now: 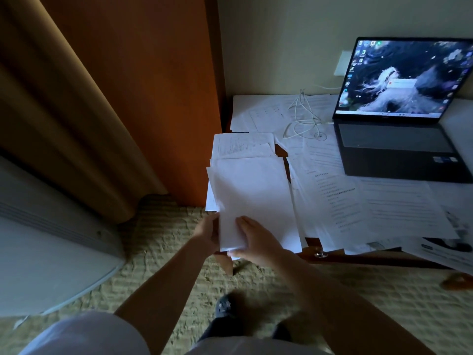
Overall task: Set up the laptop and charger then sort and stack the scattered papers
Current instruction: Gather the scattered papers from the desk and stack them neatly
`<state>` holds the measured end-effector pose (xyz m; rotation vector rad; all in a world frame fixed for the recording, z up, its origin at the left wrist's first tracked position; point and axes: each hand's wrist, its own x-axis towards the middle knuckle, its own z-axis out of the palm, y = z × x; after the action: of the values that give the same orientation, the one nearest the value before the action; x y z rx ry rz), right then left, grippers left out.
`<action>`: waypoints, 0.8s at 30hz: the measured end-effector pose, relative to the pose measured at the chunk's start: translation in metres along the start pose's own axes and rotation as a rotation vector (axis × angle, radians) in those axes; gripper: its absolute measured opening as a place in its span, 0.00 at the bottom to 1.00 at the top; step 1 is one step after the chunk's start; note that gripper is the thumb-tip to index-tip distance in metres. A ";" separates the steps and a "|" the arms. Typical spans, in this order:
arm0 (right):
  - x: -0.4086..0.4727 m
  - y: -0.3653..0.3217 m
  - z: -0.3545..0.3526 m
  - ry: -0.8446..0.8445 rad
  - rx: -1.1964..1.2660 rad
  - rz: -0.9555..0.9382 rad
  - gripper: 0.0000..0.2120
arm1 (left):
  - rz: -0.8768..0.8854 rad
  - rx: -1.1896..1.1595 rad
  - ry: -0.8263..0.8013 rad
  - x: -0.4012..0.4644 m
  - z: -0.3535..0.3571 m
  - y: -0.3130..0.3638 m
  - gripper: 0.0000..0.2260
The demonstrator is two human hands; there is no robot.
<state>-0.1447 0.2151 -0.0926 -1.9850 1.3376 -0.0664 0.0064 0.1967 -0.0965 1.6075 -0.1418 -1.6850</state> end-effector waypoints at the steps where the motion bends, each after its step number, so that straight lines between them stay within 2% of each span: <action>1: 0.001 0.000 0.000 0.014 0.075 0.022 0.32 | 0.008 0.008 -0.010 0.000 0.000 -0.001 0.11; 3: 0.002 0.000 -0.001 0.051 0.230 0.104 0.19 | 0.040 0.036 -0.015 -0.002 -0.004 -0.003 0.11; 6: 0.002 0.007 -0.004 0.013 0.262 0.156 0.20 | 0.076 0.064 -0.054 -0.007 -0.009 -0.007 0.13; 10: 0.001 0.017 -0.001 -0.006 0.270 0.118 0.34 | 0.097 0.139 -0.019 -0.010 -0.013 -0.011 0.09; 16: 0.000 0.019 0.002 0.062 0.258 0.017 0.30 | 0.167 0.140 0.064 0.008 -0.016 -0.025 0.21; 22: -0.004 0.015 -0.001 0.026 0.342 0.054 0.32 | 0.170 0.069 0.093 0.003 -0.012 -0.028 0.13; 23: -0.004 0.014 -0.001 0.024 0.346 0.080 0.30 | 0.164 0.060 0.108 0.004 -0.012 -0.027 0.12; 24: -0.003 0.013 -0.001 0.028 0.354 0.102 0.24 | 0.157 0.058 0.110 0.005 -0.012 -0.027 0.11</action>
<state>-0.1565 0.2144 -0.0983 -1.6229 1.3386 -0.2656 0.0055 0.2172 -0.1182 1.6831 -0.2564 -1.4819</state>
